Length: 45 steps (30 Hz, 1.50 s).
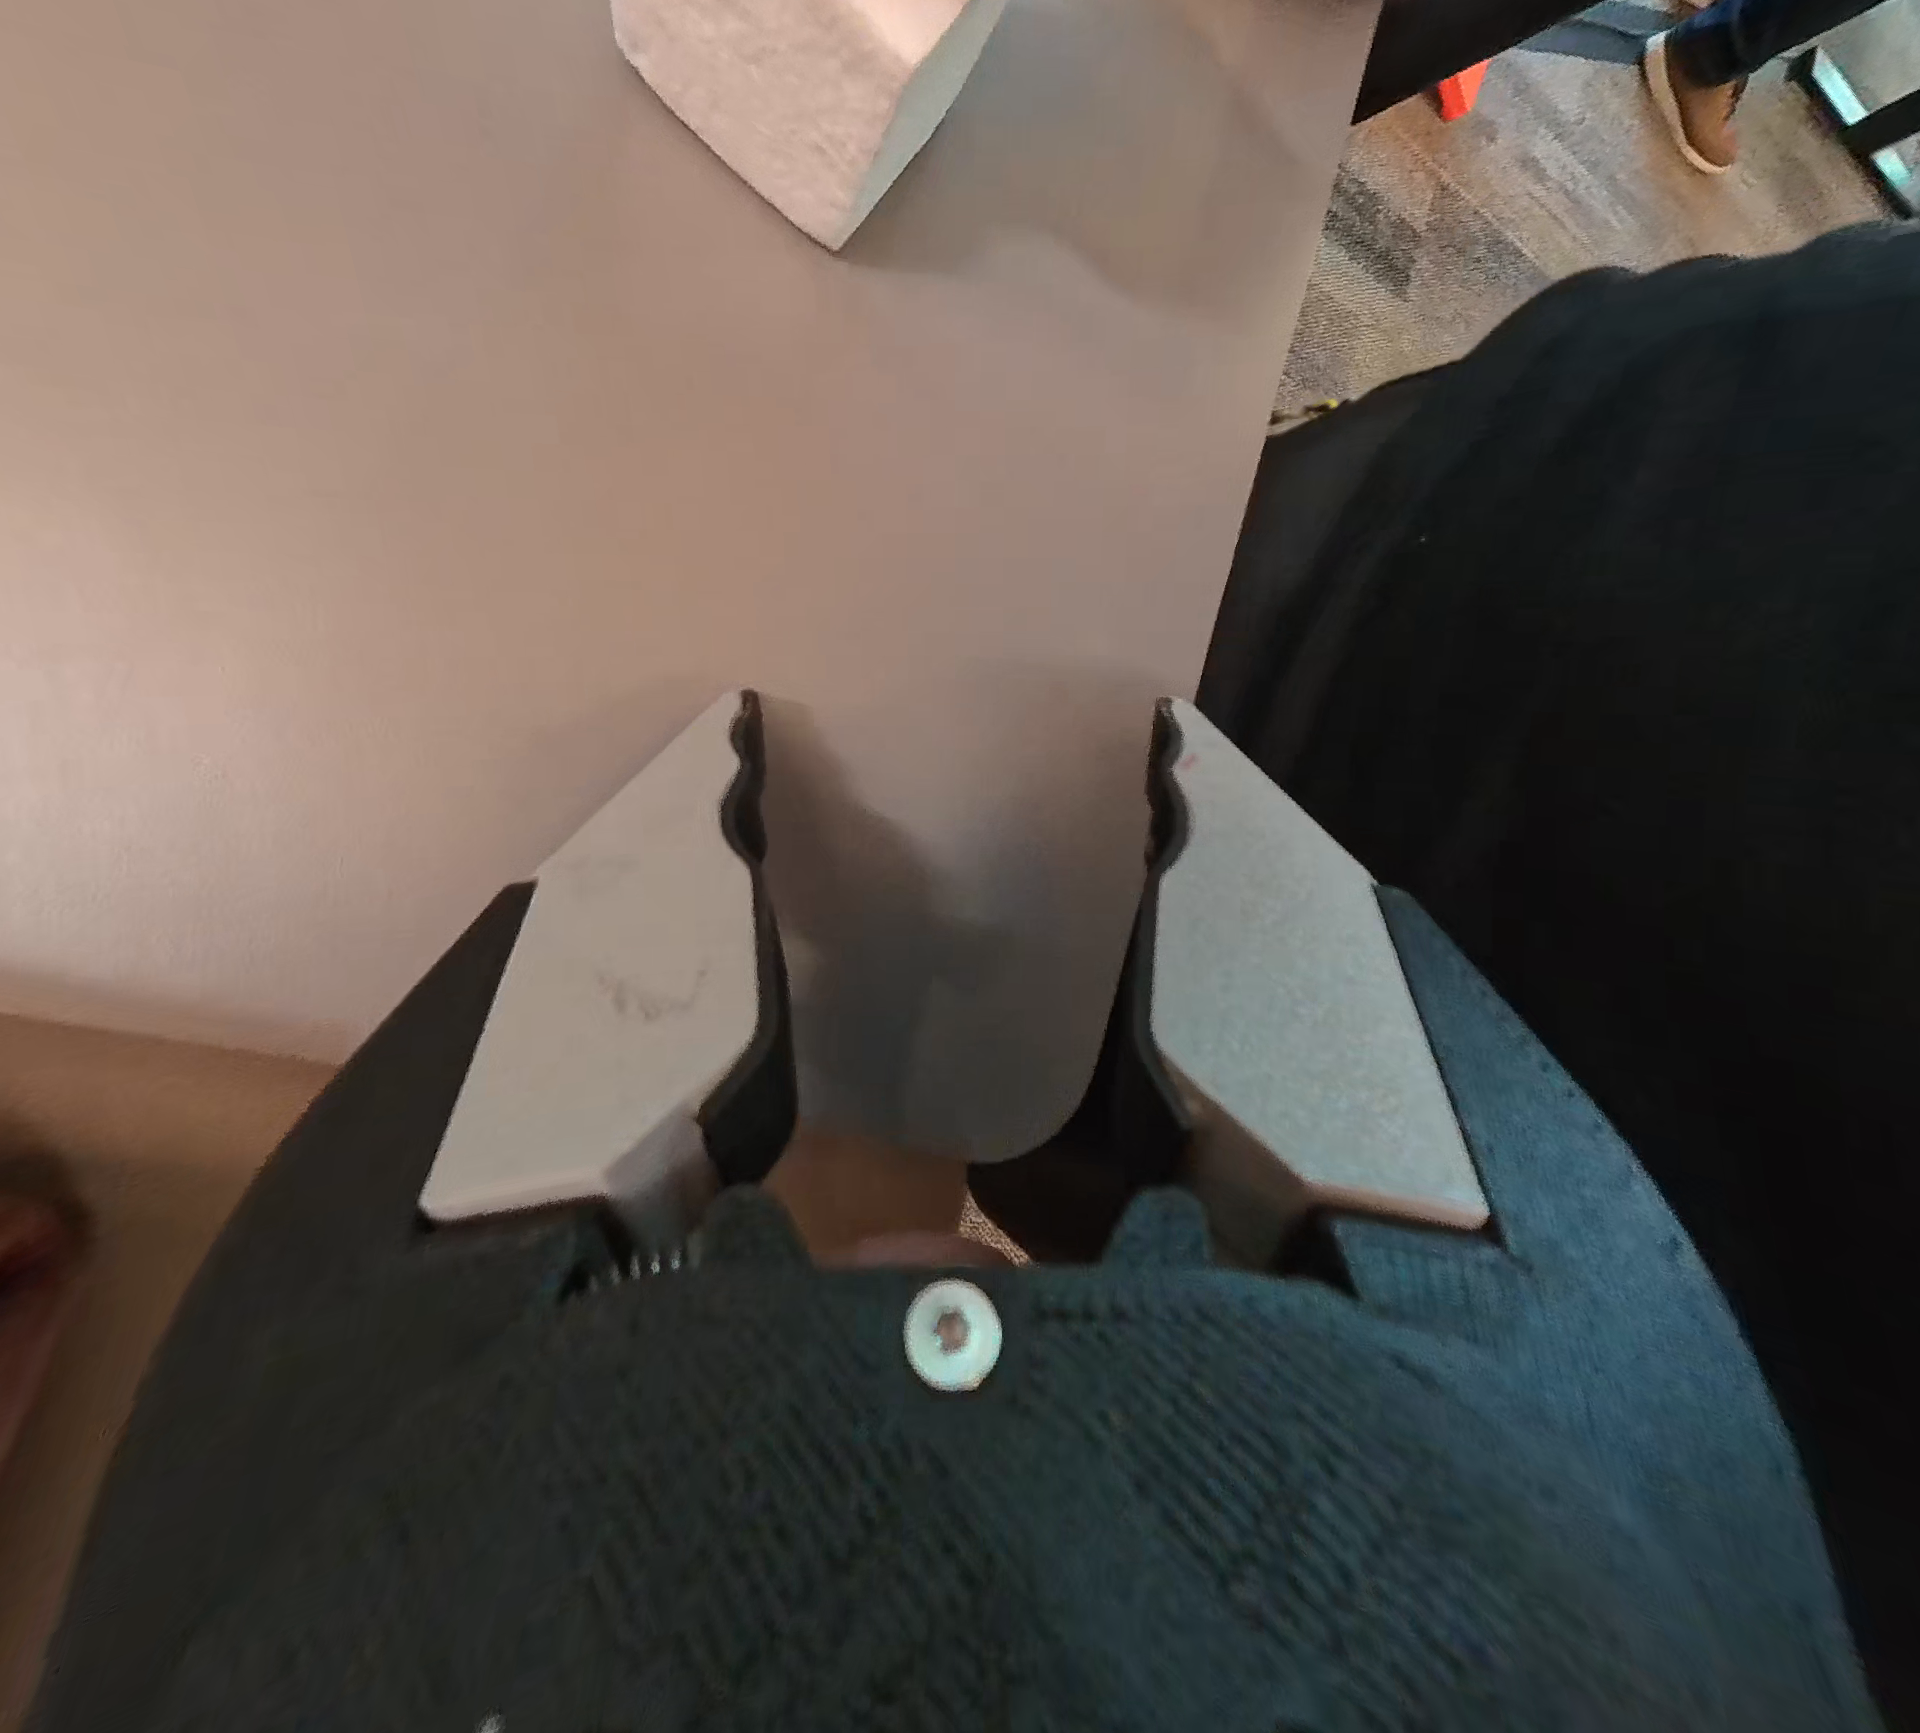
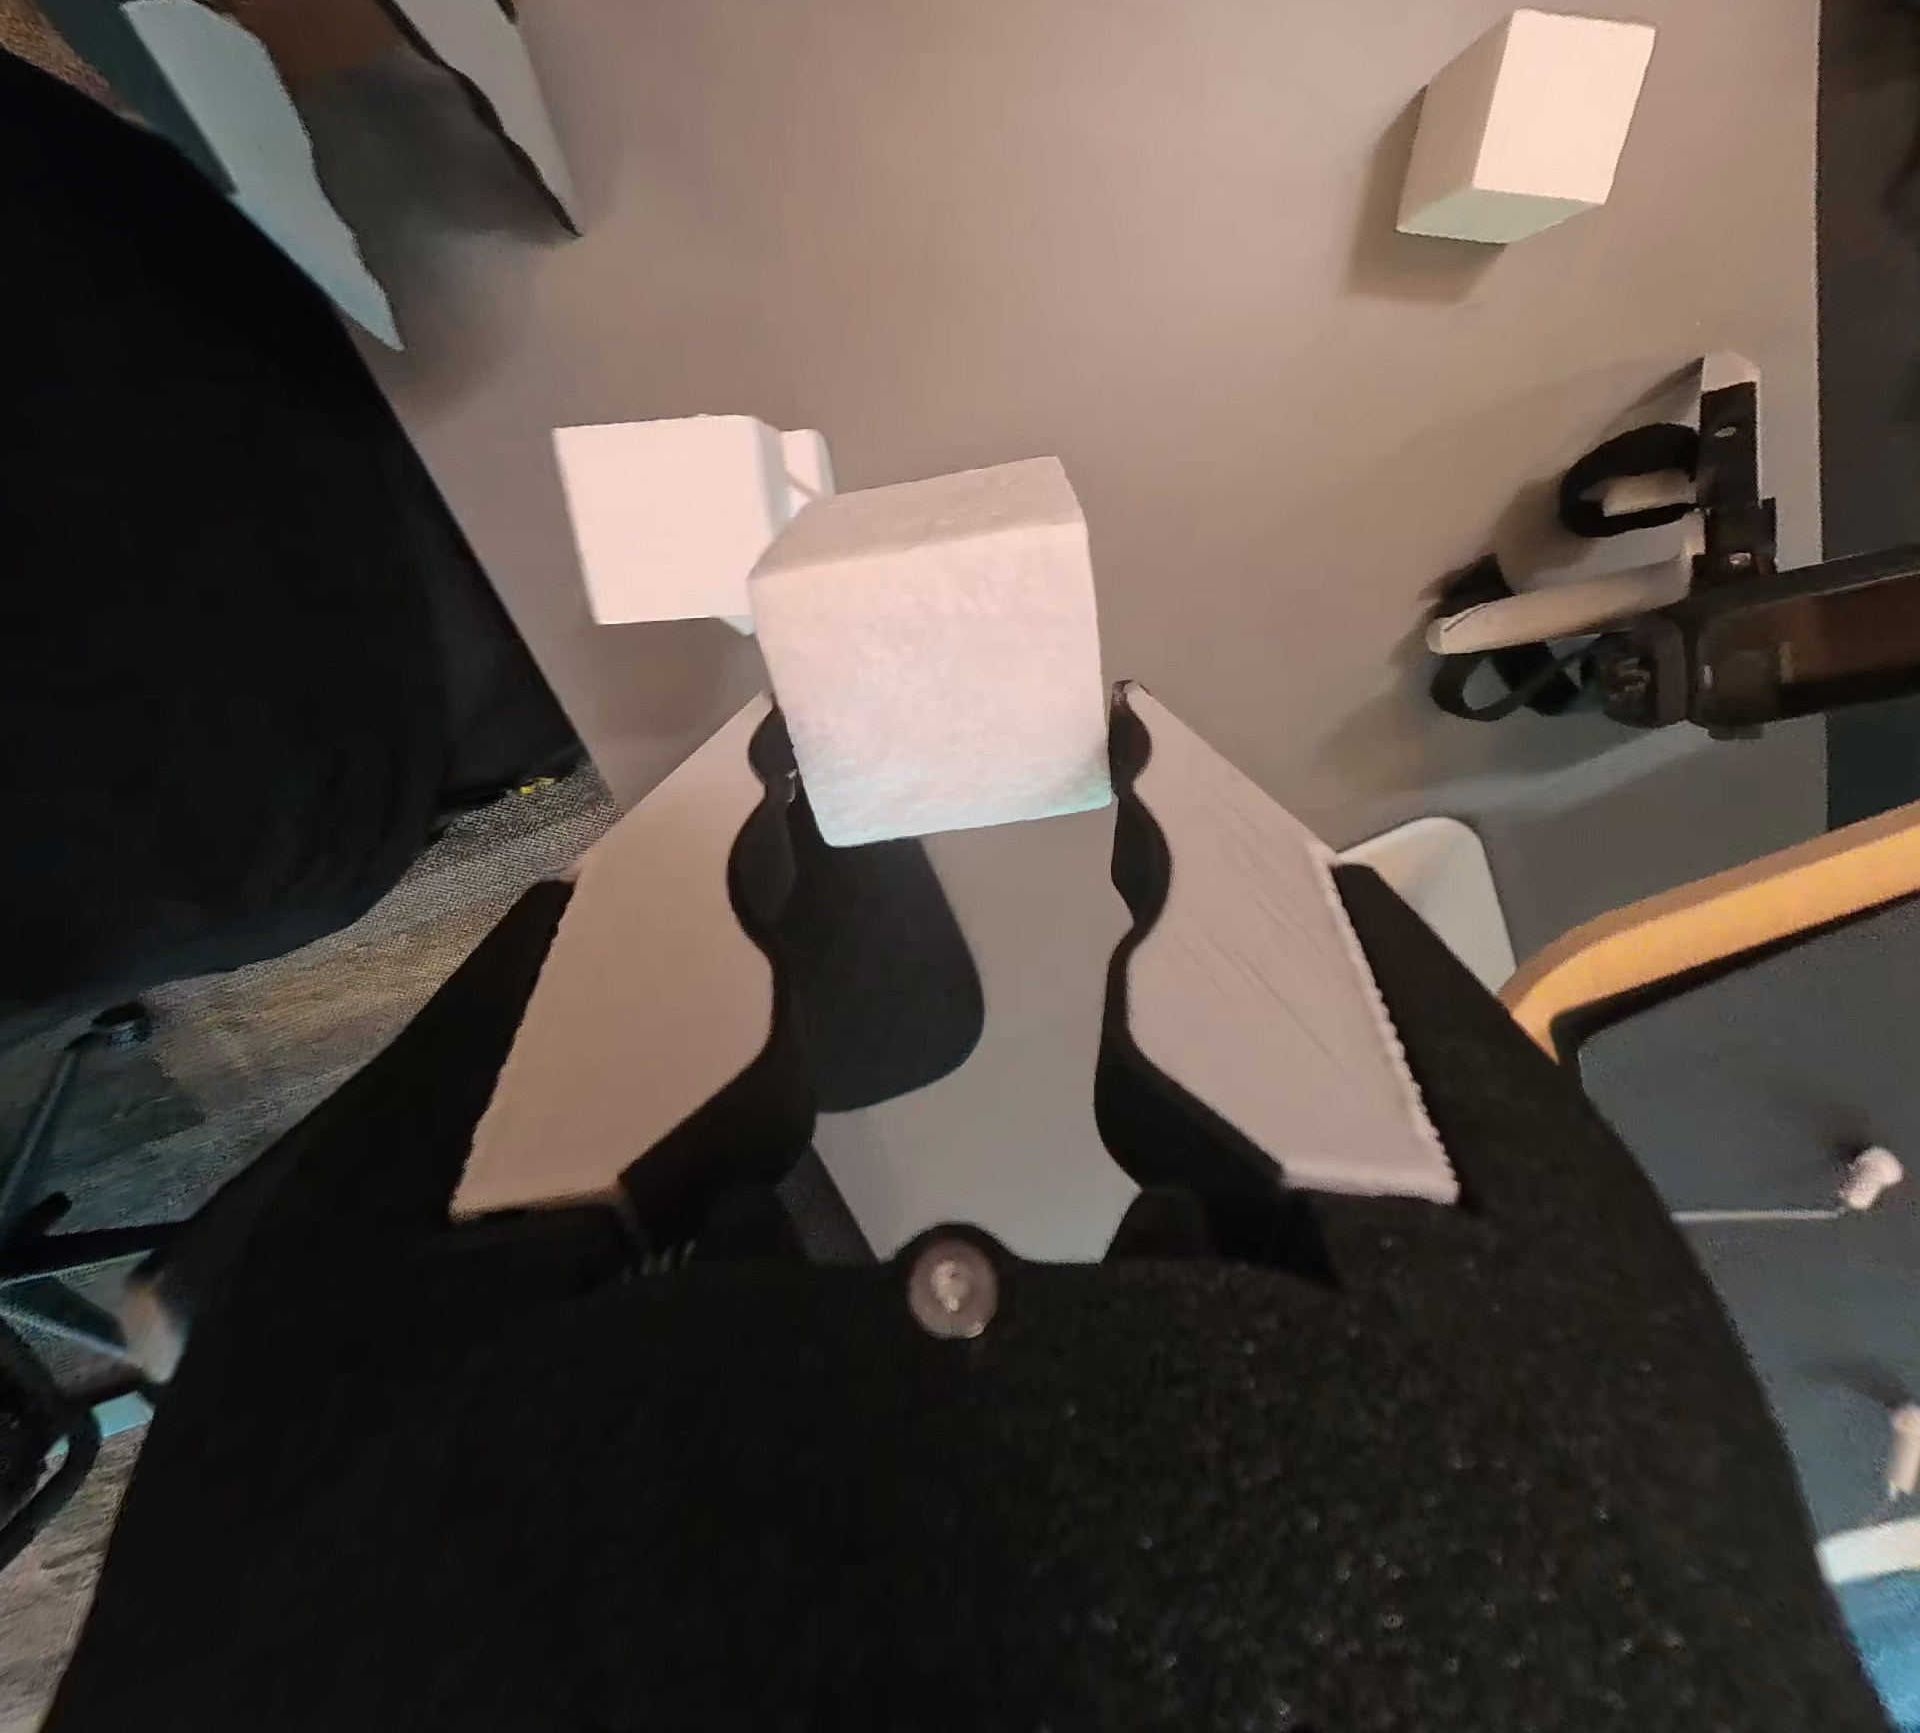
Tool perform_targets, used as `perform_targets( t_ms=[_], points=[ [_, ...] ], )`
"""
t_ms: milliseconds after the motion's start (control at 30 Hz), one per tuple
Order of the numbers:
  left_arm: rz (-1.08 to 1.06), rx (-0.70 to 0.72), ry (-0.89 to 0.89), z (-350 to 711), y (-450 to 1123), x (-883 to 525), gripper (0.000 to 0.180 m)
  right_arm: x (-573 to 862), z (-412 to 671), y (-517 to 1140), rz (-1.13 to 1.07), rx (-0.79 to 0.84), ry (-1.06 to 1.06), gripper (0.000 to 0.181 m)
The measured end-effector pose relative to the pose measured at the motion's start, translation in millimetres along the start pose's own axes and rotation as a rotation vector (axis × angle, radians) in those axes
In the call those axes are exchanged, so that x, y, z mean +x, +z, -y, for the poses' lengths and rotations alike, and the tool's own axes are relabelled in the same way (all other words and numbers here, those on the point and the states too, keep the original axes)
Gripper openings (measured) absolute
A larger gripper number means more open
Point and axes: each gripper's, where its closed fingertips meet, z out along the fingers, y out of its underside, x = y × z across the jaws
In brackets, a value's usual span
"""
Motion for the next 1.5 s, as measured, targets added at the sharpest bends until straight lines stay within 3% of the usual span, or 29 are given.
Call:
perform_targets(
  t_ms=[467, 667, 800, 933, 1067, 1200, 1433, 1500],
  points=[
    [0.014, 0.007, 0.003, 1, 0, -3, 0.071, -67, 9, 37, 0.069, -0.139, -0.120, 0.060],
    [0.017, 0.021, -0.022, 1, 0, -3, 0.070, -72, 11, 56, 0.074, -0.121, -0.117, 0.068],
    [0.018, 0.025, -0.034, 2, 0, -4, 0.068, -67, 19, 41, 0.093, -0.029, -0.073, 0.075],
    [0.023, 0.036, -0.065, 3, 0, -5, 0.066, -38, 47, 3, 0.143, 0.209, 0.013, 0.072],
    [0.048, 0.056, -0.119, 5, 0, -5, 0.068, 50, 75, 9, 0.047, 0.336, 0.152, 0.072],
    [0.084, 0.065, -0.196, 4, 0, -2, 0.068, 132, 93, 86, -0.025, 0.243, 0.225, 0.077],
    [0.149, 0.081, -0.349, -5, -2, 5, 0.070, 198, 95, 213, -0.070, -0.061, 0.012, 0.077],
    [0.157, 0.085, -0.374, -8, -3, 8, 0.070, 194, 91, 227, -0.020, -0.107, -0.019, 0.066]
  ],
)
